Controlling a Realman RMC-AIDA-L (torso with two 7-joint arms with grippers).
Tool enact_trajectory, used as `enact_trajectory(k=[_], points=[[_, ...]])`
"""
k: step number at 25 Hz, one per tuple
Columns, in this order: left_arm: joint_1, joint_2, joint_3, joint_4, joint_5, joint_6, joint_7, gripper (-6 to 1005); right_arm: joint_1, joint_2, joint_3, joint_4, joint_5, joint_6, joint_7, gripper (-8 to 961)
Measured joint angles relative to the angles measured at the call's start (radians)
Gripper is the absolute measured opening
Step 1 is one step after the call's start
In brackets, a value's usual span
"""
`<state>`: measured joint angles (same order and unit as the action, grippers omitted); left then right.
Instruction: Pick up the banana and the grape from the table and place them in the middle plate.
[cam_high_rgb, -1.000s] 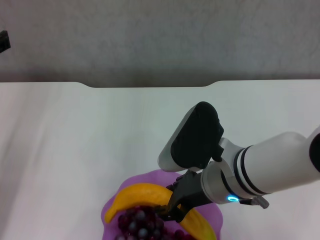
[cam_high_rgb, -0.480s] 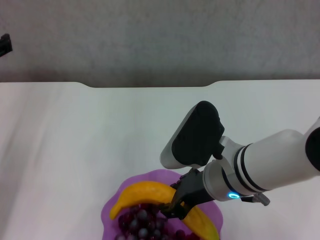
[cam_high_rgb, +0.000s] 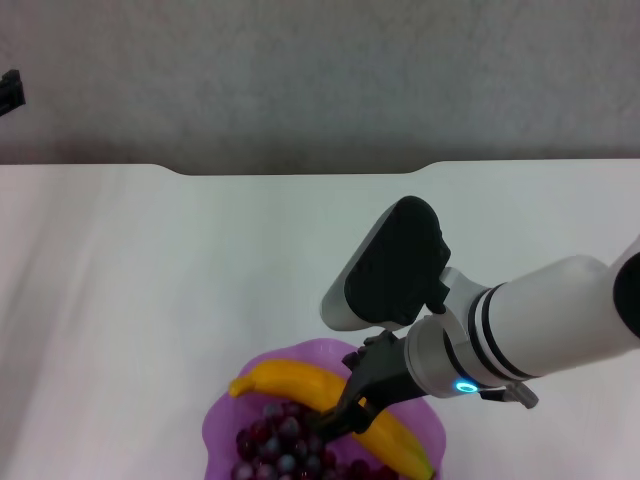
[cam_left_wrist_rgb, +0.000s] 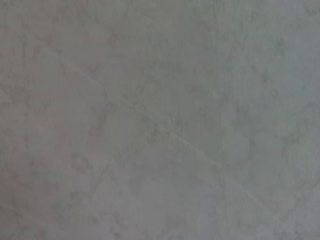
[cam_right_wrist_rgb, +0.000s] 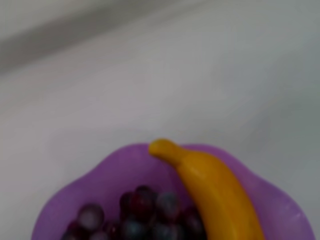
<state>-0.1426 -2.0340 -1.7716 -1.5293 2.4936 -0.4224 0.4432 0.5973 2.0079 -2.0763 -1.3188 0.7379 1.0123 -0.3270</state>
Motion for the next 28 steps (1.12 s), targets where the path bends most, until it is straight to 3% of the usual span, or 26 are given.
enact_trajectory(k=[3,11,12,18,22,28], points=[[0.001,0.000,0.001,0.000,0.000,0.000,0.000,850,-0.011,-0.001,0.002,-0.030,0.000,-0.020,-0.002,844],[-0.008,0.000,0.010,0.008,-0.004,0.000,0.000,850,-0.044,-0.003,0.127,-0.063,-0.013,-0.164,-0.009,843],[-0.012,0.000,0.010,0.014,-0.006,0.000,0.000,850,-0.072,-0.003,0.188,-0.057,-0.015,-0.207,-0.009,843],[-0.024,0.001,0.018,0.027,-0.035,0.001,0.000,850,-0.150,-0.003,0.343,-0.060,-0.056,-0.272,-0.006,843],[-0.025,0.003,0.021,0.027,-0.082,0.001,0.012,849,-0.241,-0.001,0.458,-0.072,-0.100,-0.364,0.007,843],[-0.002,0.002,0.062,0.022,-0.114,0.073,0.023,849,-0.338,0.001,0.556,-0.050,-0.100,-0.514,0.038,842]])
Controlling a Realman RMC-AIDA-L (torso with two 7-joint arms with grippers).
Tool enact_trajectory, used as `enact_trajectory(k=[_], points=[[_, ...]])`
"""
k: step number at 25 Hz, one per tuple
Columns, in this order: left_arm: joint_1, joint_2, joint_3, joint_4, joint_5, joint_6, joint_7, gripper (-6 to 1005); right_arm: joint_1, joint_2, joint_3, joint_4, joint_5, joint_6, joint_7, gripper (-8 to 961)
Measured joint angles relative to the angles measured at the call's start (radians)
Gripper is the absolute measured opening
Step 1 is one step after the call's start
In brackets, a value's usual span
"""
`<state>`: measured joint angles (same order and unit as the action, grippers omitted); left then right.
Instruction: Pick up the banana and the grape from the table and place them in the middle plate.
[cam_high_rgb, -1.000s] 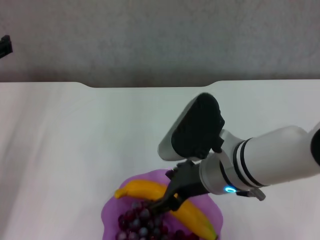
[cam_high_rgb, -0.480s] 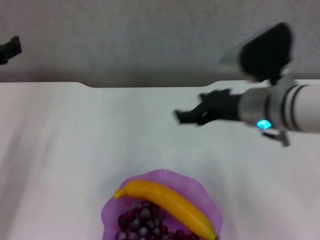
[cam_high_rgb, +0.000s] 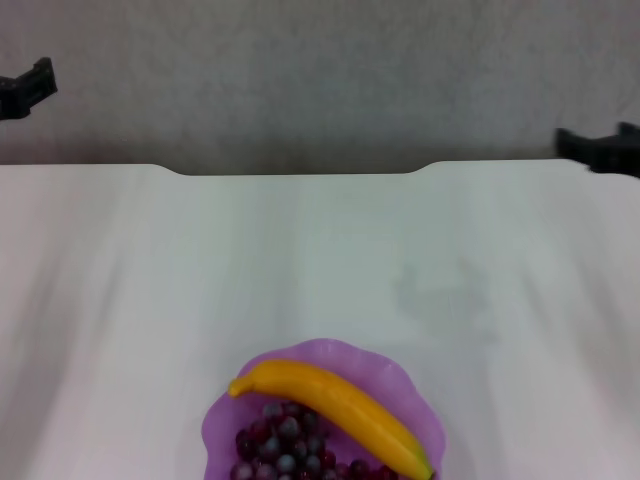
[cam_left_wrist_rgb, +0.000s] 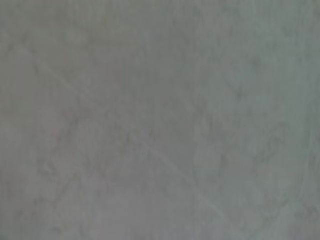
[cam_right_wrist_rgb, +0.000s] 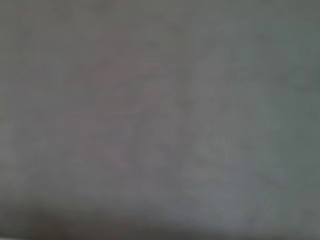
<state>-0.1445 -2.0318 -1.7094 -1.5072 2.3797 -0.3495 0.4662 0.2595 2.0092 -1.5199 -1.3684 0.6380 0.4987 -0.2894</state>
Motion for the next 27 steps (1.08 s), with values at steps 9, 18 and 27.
enact_trajectory(k=[9,18,27], points=[[0.026,-0.001,0.055,0.059,-0.100,0.136,0.084,810,-0.091,0.005,0.035,0.147,0.008,-0.303,0.032,843],[0.031,0.003,0.128,0.180,-0.134,0.285,0.130,796,-0.120,0.008,0.013,0.291,0.009,-0.532,0.069,843],[0.021,0.005,0.129,0.239,-0.160,0.298,0.130,796,-0.180,0.008,-0.127,0.315,0.010,-0.784,0.120,844]])
